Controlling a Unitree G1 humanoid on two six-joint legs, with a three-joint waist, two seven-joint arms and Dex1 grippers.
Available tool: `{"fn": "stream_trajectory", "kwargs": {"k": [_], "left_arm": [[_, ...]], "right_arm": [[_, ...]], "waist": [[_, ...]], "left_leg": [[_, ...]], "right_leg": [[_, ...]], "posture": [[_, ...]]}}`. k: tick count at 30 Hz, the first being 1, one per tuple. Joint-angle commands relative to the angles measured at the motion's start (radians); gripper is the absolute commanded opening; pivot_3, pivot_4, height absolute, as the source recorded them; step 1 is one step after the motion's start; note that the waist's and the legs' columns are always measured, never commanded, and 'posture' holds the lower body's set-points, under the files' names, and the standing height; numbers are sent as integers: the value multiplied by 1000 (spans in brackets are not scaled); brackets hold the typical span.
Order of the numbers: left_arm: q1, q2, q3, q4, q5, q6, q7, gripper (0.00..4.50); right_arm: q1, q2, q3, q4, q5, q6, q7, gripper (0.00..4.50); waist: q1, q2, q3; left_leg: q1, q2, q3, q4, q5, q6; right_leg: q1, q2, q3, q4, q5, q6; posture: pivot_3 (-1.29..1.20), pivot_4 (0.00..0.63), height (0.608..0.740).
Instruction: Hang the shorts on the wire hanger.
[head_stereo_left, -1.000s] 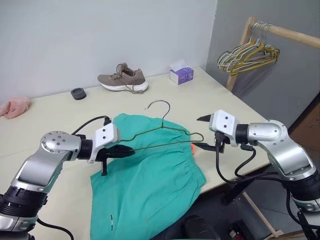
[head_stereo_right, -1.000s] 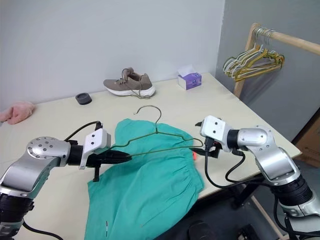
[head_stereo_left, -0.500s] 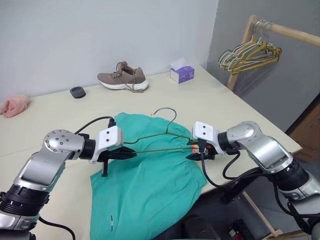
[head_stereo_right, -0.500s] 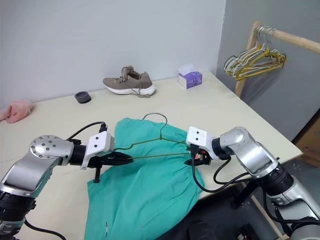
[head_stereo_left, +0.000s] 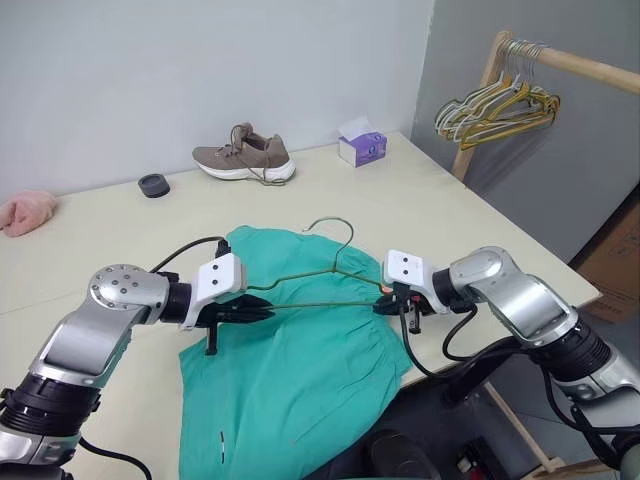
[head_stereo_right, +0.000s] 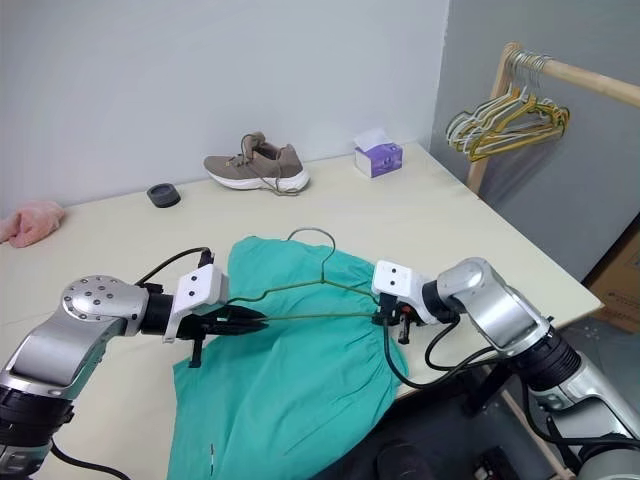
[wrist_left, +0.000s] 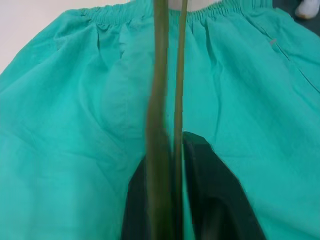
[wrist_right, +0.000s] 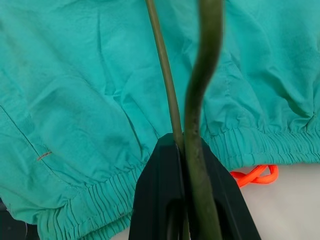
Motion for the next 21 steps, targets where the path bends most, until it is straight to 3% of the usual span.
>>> {"fn": "stream_trajectory", "kwargs": {"k": [1,10,21], "left_arm": [[12,-17,55,5,-52,9,8,1678],[14,-49,164,66,-150,101,67,4476],[53,-60,144,127,-125,71,67,4476]], "right_arm": [[9,-26,-61,-40,17,19,-5,0],[122,-108,-156,-159,96,111,-13,0],[423,-191,-526,-254,241,330,-142,0]], "waist": [[0,0,0],[1,-1,-1],[1,-1,-2]], "left_leg": [[0,0,0,0,0,0],[0,0,0,0,0,0],[0,0,1,1,0,0]], "right_leg": [[0,0,0,0,0,0],[0,0,0,0,0,0],[1,0,0,0,0,0]], "posture": [[-310,0,740],[-325,0,740],[-381,0,740]]}}
